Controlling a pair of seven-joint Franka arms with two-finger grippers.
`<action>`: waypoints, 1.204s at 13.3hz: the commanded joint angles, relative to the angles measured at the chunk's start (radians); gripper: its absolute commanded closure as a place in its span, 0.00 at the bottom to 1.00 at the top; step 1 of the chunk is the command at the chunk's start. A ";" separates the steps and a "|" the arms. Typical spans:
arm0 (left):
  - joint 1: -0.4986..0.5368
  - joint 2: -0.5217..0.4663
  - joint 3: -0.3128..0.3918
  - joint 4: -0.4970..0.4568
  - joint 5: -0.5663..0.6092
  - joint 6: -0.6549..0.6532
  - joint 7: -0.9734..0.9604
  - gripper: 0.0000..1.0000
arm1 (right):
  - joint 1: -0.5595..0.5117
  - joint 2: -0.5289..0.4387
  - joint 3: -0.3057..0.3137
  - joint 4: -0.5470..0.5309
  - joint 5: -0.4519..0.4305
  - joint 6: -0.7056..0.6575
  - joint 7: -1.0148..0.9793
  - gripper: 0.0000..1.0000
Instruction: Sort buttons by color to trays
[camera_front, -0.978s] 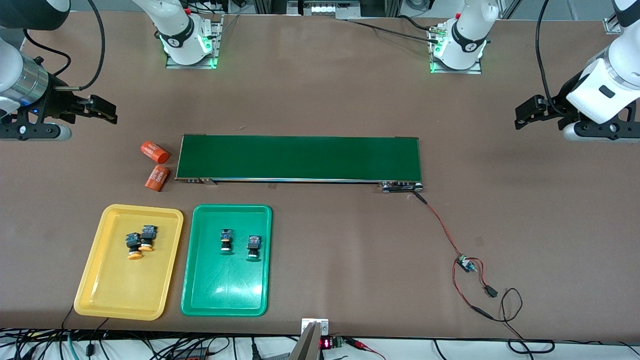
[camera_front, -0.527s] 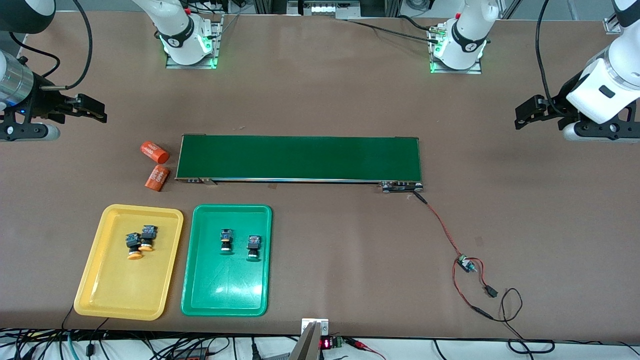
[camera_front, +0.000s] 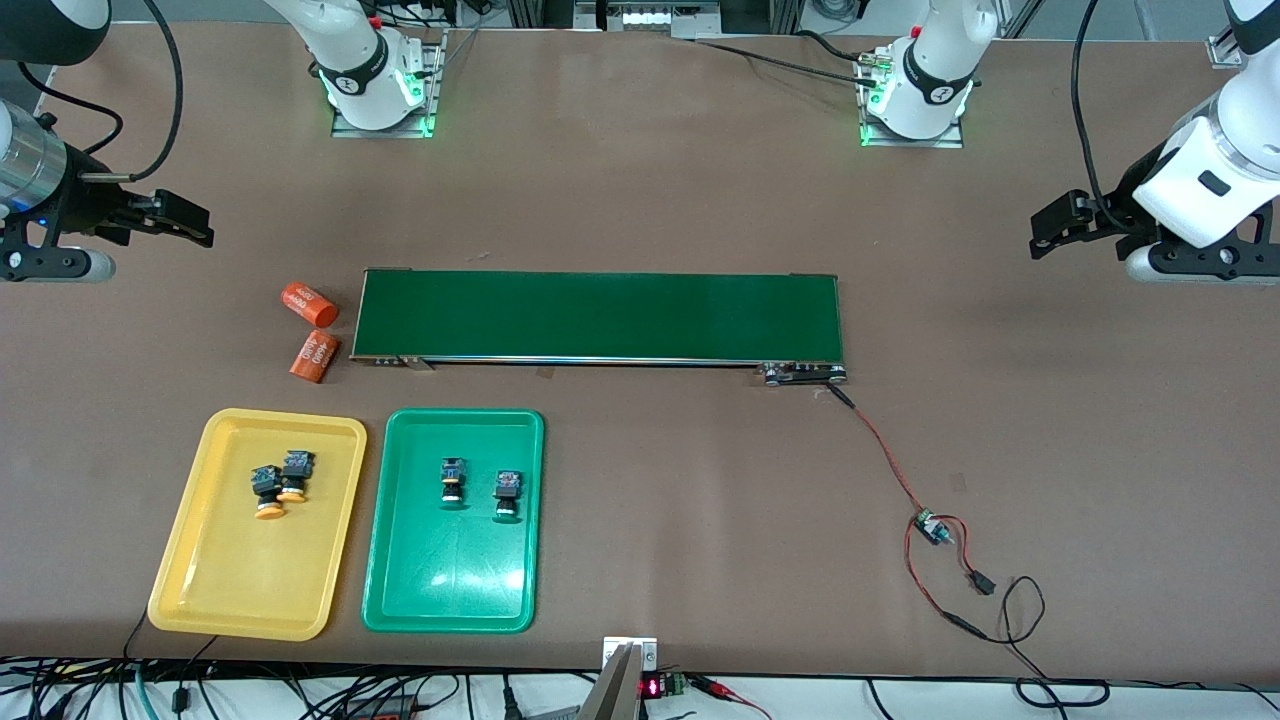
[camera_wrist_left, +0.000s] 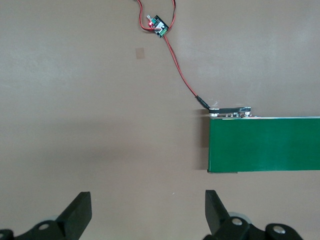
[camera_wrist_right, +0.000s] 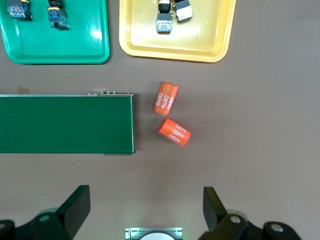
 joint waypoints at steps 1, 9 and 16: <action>0.007 0.012 0.002 0.029 -0.030 -0.024 0.025 0.00 | 0.002 0.016 0.000 0.029 0.006 -0.019 0.019 0.00; 0.007 0.012 0.002 0.030 -0.030 -0.024 0.025 0.00 | 0.005 -0.011 0.003 0.020 0.012 -0.036 0.017 0.00; 0.007 0.012 0.002 0.030 -0.030 -0.024 0.025 0.00 | 0.005 -0.004 0.002 0.005 0.015 -0.026 0.019 0.00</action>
